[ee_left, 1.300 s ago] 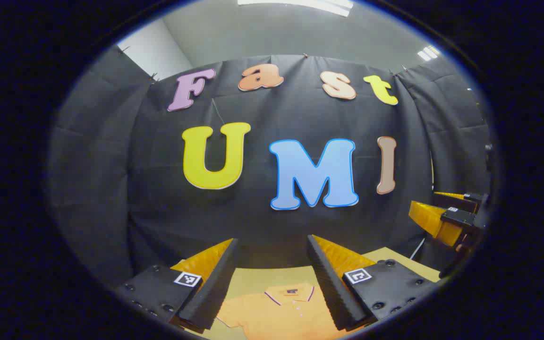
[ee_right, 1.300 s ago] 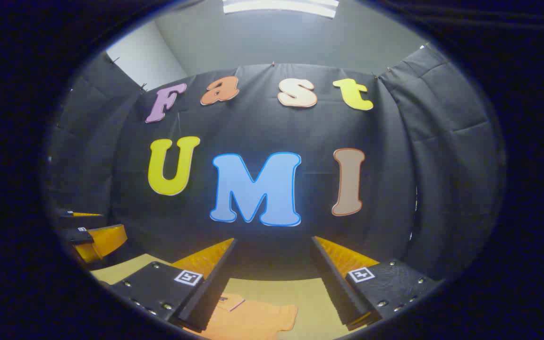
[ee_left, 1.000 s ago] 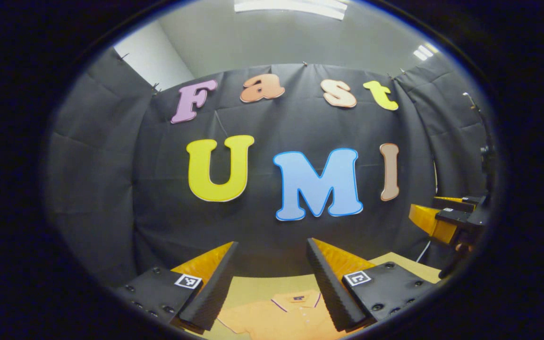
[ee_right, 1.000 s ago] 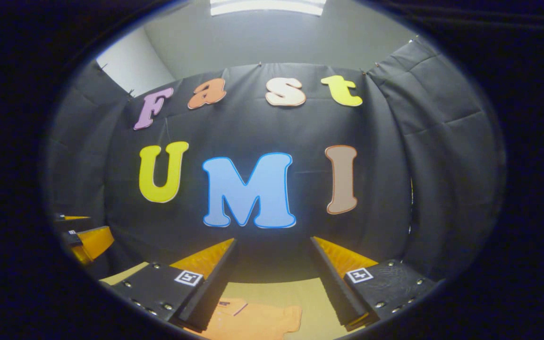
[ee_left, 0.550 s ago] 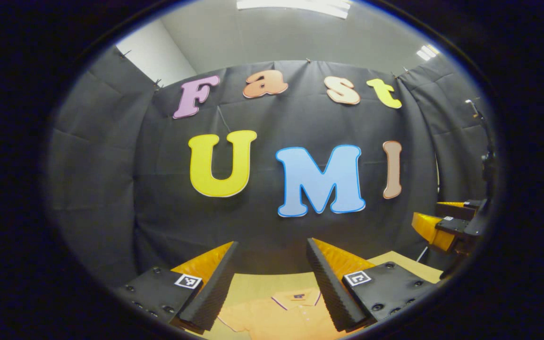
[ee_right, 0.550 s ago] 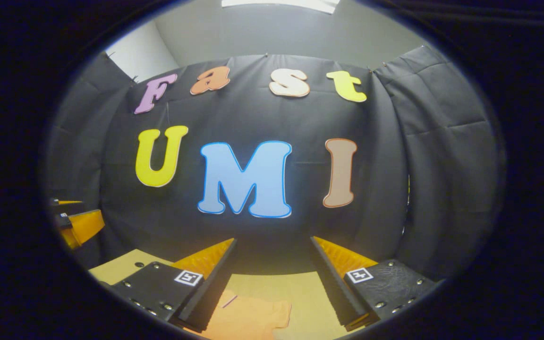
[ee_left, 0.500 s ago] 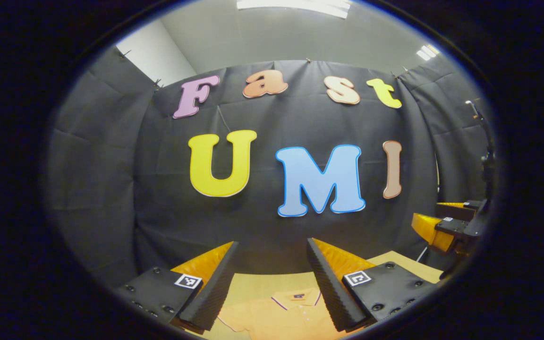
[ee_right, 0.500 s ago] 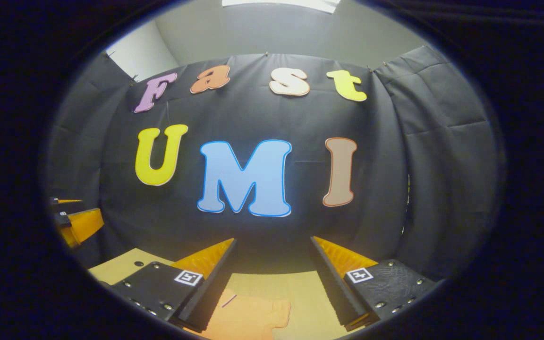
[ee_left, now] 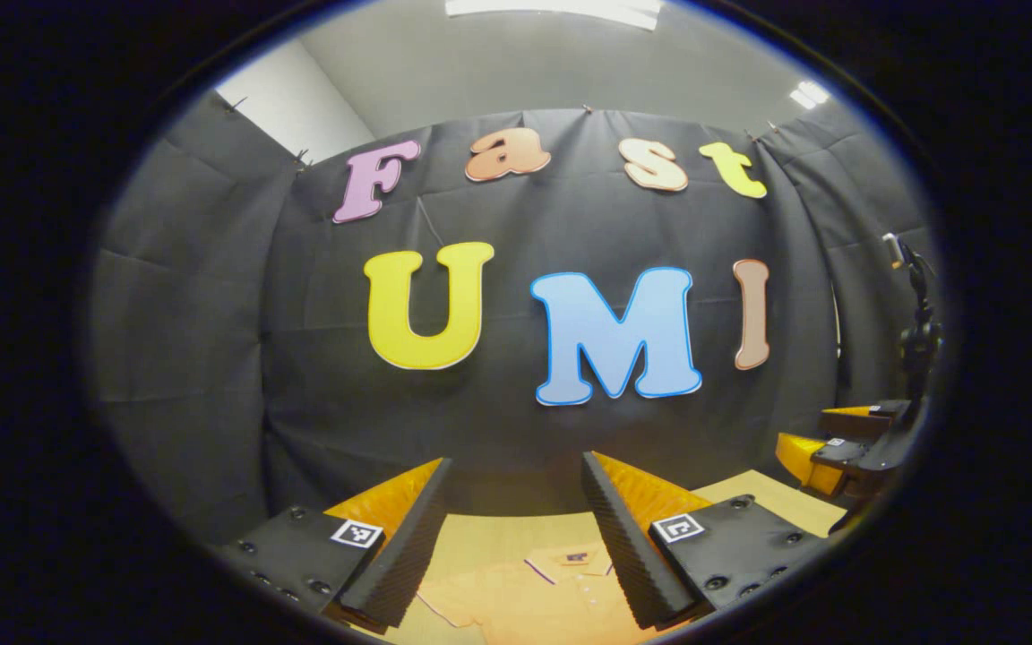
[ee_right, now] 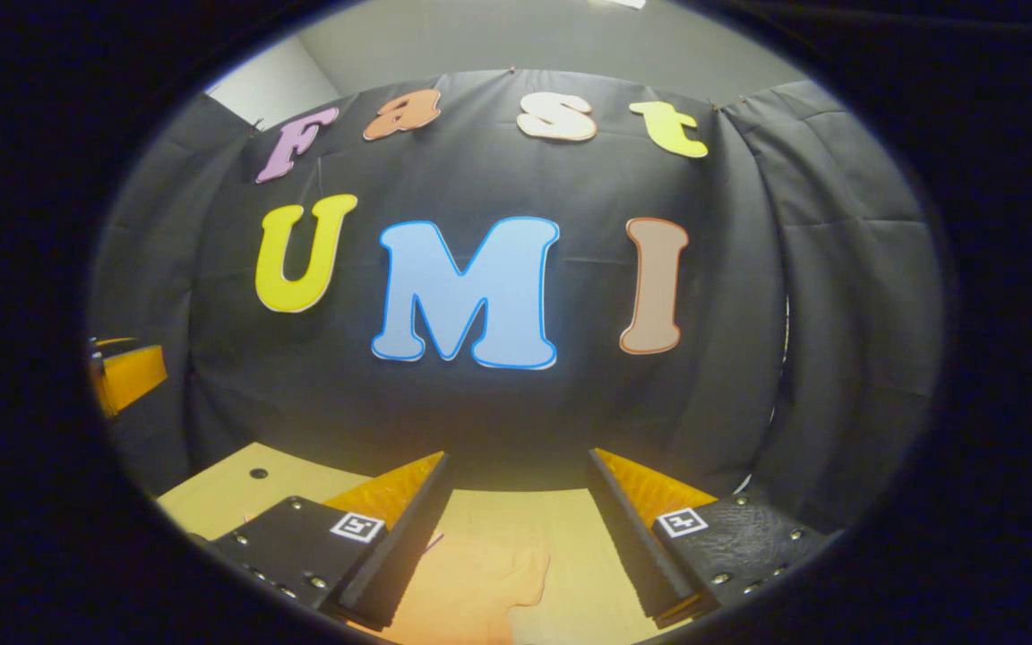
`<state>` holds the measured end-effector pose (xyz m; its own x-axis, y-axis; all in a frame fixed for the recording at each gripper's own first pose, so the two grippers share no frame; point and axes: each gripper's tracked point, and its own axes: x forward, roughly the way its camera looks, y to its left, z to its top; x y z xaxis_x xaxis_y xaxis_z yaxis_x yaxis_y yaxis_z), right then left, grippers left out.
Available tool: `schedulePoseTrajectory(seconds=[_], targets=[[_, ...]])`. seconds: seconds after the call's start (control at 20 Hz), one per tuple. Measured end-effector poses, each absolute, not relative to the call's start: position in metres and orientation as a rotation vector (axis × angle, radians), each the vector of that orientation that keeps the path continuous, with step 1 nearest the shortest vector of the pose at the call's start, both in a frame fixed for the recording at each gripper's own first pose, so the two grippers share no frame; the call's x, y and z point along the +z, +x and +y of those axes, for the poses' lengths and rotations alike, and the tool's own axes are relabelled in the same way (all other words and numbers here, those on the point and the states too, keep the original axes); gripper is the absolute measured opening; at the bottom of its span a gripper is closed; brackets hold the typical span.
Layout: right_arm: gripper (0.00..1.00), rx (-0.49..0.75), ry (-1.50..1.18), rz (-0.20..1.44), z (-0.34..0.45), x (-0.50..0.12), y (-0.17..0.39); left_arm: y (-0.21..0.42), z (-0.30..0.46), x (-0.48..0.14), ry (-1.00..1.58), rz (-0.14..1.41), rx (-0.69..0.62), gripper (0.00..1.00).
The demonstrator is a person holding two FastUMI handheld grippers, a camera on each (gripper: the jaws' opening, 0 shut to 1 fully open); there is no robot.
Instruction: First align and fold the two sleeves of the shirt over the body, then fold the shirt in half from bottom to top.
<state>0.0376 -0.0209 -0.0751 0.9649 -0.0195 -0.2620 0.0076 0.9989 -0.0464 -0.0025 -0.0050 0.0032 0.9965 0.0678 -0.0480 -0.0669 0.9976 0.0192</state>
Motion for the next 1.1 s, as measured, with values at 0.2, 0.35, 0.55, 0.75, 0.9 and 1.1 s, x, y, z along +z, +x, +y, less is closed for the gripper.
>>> schedulePoseTrajectory(seconds=[0.2,0.35,0.55,0.75,0.9,1.1], targets=[[0.95,-0.013,-0.039,0.4,-0.037,-0.131,0.047,-0.01,-0.001,0.014,0.03,0.058,0.117,0.94],[0.95,-0.01,-0.017,0.525,-0.049,-0.187,0.059,-0.022,0.005,0.032,0.037,0.071,0.174,0.94],[0.95,-0.037,0.022,0.723,-0.07,-0.269,0.066,-0.031,0.015,0.049,0.031,0.1,0.26,0.95],[0.95,-0.074,0.011,0.858,-0.09,-0.331,0.06,-0.047,0.034,0.031,0.031,0.129,0.337,0.94],[0.95,-0.067,0.007,0.931,-0.092,-0.364,0.059,-0.059,0.04,0.022,0.037,0.153,0.37,0.95],[0.96,-0.046,0.047,1.026,-0.088,-0.397,0.054,-0.062,0.041,0.013,0.022,0.182,0.392,0.95]])
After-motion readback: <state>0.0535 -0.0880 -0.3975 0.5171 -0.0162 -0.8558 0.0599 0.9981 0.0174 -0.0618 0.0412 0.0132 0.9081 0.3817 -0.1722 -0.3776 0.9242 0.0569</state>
